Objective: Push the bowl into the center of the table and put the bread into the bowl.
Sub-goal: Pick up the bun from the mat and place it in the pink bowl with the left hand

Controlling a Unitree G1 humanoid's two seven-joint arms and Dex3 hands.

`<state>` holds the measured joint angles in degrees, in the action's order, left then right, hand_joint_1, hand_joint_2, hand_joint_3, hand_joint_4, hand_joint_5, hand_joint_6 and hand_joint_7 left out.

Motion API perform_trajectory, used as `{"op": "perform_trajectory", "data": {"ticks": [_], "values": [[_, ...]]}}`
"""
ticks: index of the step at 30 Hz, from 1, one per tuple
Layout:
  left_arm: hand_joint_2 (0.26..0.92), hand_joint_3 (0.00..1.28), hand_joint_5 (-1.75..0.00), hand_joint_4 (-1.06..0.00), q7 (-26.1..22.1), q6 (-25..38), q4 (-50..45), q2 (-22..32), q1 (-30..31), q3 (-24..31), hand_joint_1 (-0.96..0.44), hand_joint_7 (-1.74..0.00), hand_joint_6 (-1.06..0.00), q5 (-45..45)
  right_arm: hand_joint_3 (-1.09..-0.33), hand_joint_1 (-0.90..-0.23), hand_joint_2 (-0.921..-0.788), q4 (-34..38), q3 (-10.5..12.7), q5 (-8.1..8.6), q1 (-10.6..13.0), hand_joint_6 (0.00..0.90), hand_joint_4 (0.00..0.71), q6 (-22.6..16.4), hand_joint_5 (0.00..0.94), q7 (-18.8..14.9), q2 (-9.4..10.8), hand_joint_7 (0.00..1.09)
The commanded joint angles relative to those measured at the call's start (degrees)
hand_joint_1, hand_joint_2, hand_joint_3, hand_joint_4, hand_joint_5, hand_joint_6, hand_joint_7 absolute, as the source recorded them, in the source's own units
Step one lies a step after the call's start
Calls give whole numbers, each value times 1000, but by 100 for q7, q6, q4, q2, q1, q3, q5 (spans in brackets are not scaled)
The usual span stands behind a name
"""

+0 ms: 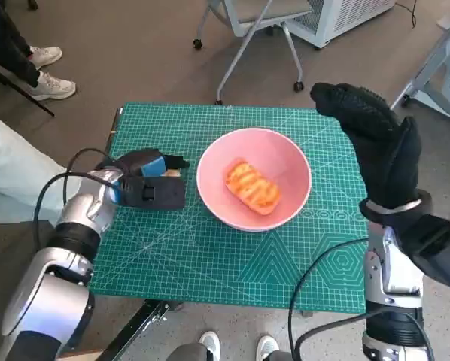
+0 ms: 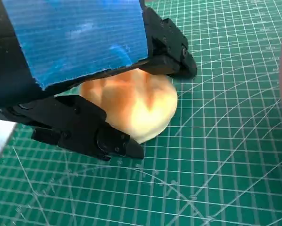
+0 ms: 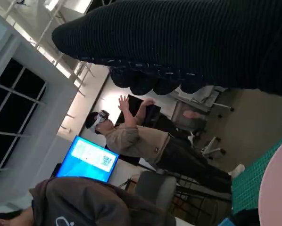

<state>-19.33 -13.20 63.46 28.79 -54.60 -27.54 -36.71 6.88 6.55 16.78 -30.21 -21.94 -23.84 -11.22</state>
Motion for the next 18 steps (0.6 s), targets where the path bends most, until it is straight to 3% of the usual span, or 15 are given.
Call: {"op": "perform_trajectory", "data": {"ticks": [1,10,18], "values": [[920,91,-1288,-665,109,-239,-745,381,205,284,7,-1057,-618,214,-730,-687,-921,-34,9,35,178,6,197,100,0,-41,-25,652],[920,44,-1145,-745,141,-183,-3839,812,1028,1452,3,-1118,-631,998,-730,-683,-921,44,23,101,143,6,191,98,0,-102,-51,652],[908,22,-1059,-808,258,-234,-5557,599,1236,2011,3,-1103,-665,1390,-731,-684,-921,108,2,145,102,3,181,116,0,-148,-58,652]]}}
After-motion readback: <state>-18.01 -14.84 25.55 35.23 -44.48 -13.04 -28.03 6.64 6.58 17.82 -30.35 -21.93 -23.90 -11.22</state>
